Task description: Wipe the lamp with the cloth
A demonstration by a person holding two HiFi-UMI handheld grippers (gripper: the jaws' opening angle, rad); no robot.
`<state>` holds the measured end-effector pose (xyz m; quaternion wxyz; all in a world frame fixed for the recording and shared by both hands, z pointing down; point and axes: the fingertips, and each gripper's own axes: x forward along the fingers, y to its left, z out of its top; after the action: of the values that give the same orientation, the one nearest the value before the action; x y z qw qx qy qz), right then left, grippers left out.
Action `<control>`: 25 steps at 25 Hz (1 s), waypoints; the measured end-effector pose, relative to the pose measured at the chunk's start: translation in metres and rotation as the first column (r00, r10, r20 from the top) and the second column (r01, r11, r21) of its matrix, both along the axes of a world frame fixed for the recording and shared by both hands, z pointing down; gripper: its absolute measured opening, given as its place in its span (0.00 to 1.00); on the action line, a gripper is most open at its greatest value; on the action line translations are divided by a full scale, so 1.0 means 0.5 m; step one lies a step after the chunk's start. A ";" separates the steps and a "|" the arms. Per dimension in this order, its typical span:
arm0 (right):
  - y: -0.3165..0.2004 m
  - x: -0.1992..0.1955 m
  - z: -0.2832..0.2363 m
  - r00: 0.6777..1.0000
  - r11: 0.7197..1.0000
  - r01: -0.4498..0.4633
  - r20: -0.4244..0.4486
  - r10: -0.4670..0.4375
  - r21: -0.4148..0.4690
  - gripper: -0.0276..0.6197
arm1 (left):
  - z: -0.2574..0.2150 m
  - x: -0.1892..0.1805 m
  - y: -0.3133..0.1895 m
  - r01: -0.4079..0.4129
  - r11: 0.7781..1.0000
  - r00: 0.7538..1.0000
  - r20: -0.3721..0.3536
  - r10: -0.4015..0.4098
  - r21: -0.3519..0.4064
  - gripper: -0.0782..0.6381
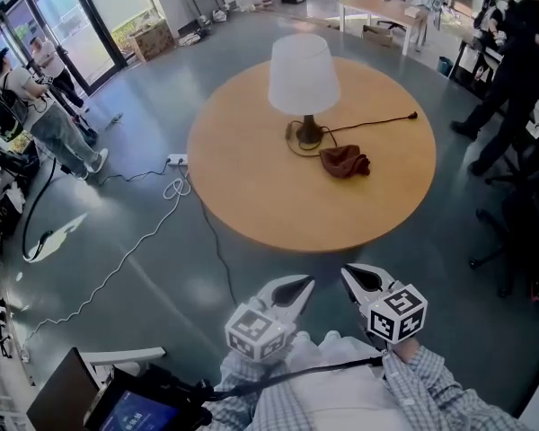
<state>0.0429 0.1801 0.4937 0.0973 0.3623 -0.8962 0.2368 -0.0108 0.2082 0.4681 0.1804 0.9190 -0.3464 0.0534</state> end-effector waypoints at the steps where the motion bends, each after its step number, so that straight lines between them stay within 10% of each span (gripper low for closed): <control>1: 0.000 0.001 0.000 1.000 1.000 -0.002 0.000 0.002 -0.002 0.05 | -0.001 0.000 0.000 0.000 1.000 1.000 0.000 0.000 -0.001 0.12; 25: -0.022 0.092 -0.007 0.997 0.999 -0.053 0.050 0.053 0.006 0.05 | -0.006 0.044 -0.020 0.041 0.999 0.999 0.019 -0.042 0.035 0.12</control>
<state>0.0890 0.1692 0.4901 0.0673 0.3802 -0.8893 0.2452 0.0112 0.1981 0.4652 0.1619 0.9141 -0.3681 0.0527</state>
